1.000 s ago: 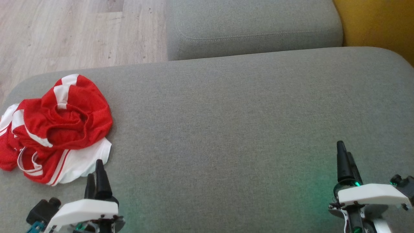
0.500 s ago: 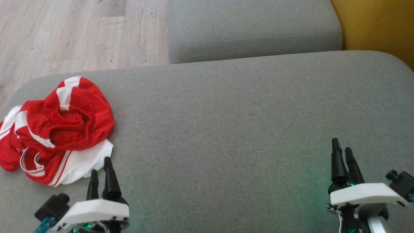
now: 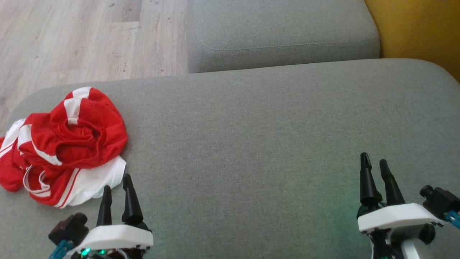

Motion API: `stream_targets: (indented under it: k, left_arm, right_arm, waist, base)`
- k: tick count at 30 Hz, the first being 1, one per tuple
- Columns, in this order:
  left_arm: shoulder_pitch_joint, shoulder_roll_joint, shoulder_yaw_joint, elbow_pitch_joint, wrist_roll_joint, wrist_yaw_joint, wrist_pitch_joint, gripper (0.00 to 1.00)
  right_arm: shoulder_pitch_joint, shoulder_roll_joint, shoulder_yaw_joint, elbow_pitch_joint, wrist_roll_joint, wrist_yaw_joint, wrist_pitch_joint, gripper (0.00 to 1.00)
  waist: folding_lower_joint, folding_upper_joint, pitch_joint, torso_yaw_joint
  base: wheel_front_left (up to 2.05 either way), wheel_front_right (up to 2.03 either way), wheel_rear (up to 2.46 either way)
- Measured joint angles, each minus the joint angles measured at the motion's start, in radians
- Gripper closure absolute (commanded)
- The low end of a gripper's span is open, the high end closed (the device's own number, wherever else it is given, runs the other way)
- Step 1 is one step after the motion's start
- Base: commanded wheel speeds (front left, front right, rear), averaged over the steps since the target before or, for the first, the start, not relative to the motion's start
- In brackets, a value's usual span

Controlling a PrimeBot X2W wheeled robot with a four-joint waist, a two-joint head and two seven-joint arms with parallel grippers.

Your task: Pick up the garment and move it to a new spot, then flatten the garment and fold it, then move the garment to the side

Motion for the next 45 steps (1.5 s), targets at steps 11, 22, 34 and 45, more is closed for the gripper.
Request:
stream_targets:
  k: [11, 22, 34, 45]
  left_arm:
    - [0.0, 0.001, -0.025, -0.001, 0.137, 0.01, -0.033, 0.0]
    - [0.004, 0.002, -0.051, -0.003, 0.248, 0.045, -0.062, 0.0]
    - [0.015, 0.003, -0.075, -0.011, 0.379, 0.071, -0.097, 0.0]
    - [0.016, 0.004, -0.097, -0.027, 0.502, 0.09, -0.132, 0.0]
  right_arm:
    - [0.003, 0.0, 0.008, -0.001, -0.132, 0.0, -0.031, 0.0]
    - [0.021, 0.0, 0.022, 0.0, -0.278, 0.0, -0.061, 0.0]
    - [0.021, 0.0, 0.033, 0.007, -0.432, 0.0, -0.096, 0.0]
    - [0.021, 0.0, 0.054, 0.008, -0.569, 0.0, -0.128, 0.0]
  waist:
    - [0.0, 0.0, -0.002, -0.002]
    - [-0.0001, 0.0, -0.003, 0.0]
    - [-0.0001, 0.0, -0.003, -0.003]
    - [-0.0001, 0.0, -0.004, 0.004]
  base:
    - [0.0, 0.0, 0.0]
    - [0.0, 0.0, 0.0]
    - [0.0, 0.0, 0.0]
    - [0.0, 0.0, 0.0]
